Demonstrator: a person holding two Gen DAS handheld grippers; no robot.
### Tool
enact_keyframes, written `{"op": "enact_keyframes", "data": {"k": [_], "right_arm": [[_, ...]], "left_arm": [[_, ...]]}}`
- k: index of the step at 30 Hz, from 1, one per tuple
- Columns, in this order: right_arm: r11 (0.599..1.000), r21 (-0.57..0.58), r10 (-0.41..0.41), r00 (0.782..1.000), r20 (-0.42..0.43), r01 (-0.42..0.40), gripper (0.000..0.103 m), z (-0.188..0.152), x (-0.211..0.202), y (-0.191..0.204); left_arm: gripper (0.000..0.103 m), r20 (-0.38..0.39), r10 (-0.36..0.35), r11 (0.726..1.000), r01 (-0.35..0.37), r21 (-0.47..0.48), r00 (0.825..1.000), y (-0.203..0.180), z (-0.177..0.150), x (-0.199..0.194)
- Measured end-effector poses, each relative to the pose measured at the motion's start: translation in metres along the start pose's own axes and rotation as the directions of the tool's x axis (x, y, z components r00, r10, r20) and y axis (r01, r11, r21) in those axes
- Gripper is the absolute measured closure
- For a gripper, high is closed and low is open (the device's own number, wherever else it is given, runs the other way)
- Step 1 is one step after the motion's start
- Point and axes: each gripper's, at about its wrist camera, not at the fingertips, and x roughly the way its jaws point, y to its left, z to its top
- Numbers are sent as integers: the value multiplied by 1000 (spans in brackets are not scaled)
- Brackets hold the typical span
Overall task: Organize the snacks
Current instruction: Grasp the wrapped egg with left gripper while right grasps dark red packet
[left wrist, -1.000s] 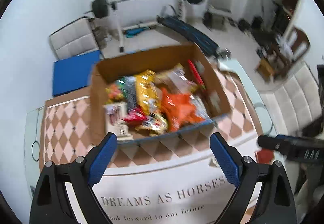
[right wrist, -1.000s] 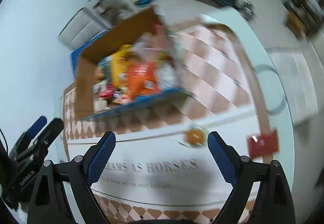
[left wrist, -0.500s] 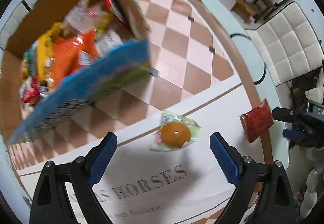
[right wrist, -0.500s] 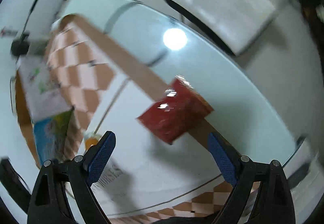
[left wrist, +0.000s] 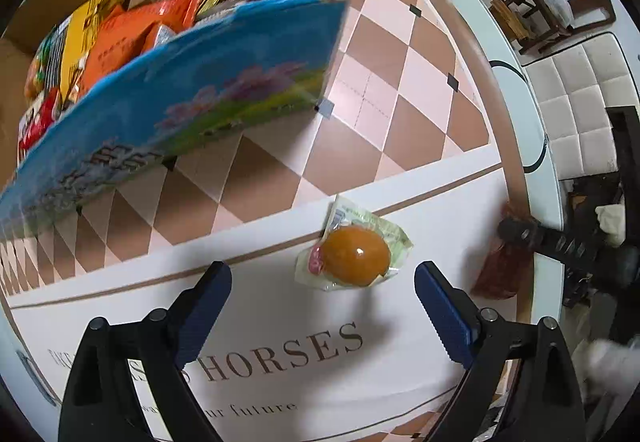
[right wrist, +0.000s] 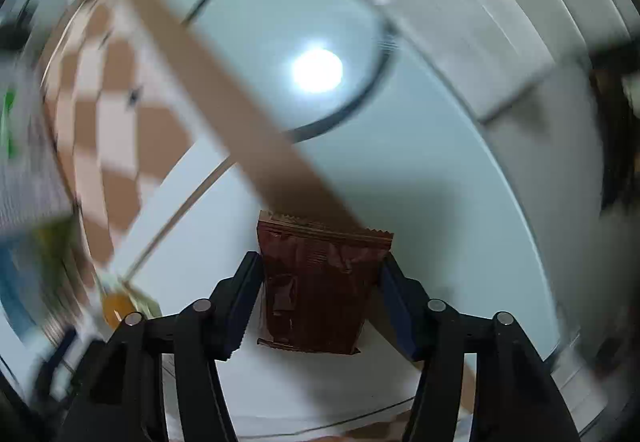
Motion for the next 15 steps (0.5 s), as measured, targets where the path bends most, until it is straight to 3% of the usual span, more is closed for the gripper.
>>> {"op": "enact_keyframes", "data": {"k": [4, 6, 13, 14, 15], "right_arm": [[965, -247, -82, 996, 25, 86, 44, -13, 1, 35], [951, -297, -82, 997, 8, 81, 40, -18, 2, 42], [983, -172, 55, 998, -29, -59, 30, -26, -7, 19], [985, -162, 57, 998, -33, -62, 30, -26, -6, 19], [986, -152, 60, 997, -43, -65, 30, -27, -4, 18]], "left_arm": [[9, -24, -32, 999, 31, -27, 999, 2, -1, 3], [9, -33, -47, 998, 45, -38, 998, 0, 0, 7], [11, -95, -47, 999, 45, -23, 994, -14, 10, 34], [15, -106, -40, 999, 39, -15, 994, -15, 9, 39], [30, -117, -31, 1000, 30, -7, 993, -17, 8, 43]]}}
